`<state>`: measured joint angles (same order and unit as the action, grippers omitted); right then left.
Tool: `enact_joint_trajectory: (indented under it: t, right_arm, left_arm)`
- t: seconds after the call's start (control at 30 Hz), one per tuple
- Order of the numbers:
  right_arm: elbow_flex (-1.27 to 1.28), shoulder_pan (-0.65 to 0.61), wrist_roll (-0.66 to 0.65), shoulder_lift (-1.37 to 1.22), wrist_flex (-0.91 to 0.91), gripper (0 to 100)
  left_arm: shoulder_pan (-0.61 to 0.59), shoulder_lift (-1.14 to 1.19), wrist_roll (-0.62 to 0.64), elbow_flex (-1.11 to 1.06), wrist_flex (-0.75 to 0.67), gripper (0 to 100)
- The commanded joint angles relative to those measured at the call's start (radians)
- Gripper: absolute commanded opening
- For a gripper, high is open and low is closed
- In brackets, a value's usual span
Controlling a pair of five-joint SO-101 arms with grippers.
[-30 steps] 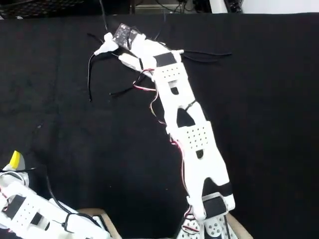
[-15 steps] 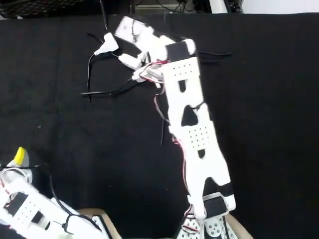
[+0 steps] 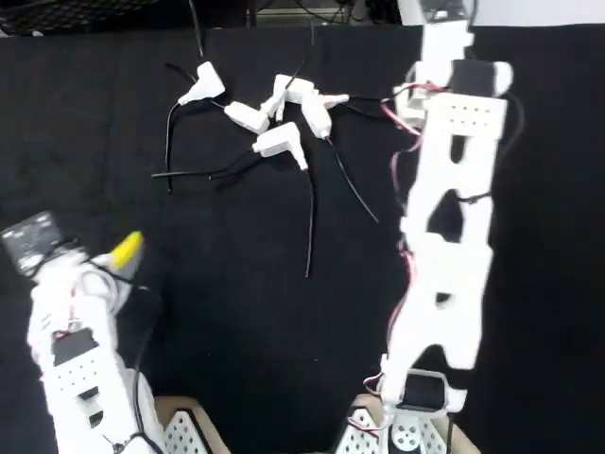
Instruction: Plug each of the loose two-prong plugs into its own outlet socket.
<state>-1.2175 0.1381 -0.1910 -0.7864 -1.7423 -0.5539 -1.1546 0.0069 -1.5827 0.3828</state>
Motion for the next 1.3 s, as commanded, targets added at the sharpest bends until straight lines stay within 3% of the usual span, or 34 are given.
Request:
enact_joint_trajectory:
  t: [0.0, 0.13, 0.27, 0.47, 0.7, 0.97, 1.13, 1.27]
  right_arm:
    - [0.404, 0.035, 0.012, 0.275, -0.025, 34.7]
    - [0.918, 0.060, 0.017, 0.476, 0.028, 34.7]
    - [1.363, 0.095, 0.011, 0.642, 0.215, 34.8]
    - [1.762, 0.114, 0.011, 0.865, 0.483, 34.8]
    - [2.095, 0.129, 0.009, 0.969, 0.732, 34.8]
    - [2.308, 0.121, 0.009, 1.038, 1.008, 34.8]
    - [2.359, 0.121, 0.011, 1.101, 1.016, 34.8]
    - [2.396, 0.129, 0.011, 1.121, 0.954, 34.8]
  left_arm:
    - [0.119, -0.014, -0.008, -0.022, -0.005, 43]
    - [0.127, -0.014, -0.006, -0.036, -0.025, 43]
    - [0.153, -0.014, -0.002, -0.067, -0.075, 43]
    - [0.193, -0.014, -0.008, -0.116, -0.183, 43]
    - [0.226, -0.006, -0.002, -0.114, -0.181, 43]
    - [0.237, -0.005, -0.002, -0.114, -0.181, 43]
    - [0.232, -0.003, -0.002, -0.114, -0.150, 43]
    - [0.236, -0.015, -0.002, -0.114, 0.021, 43]
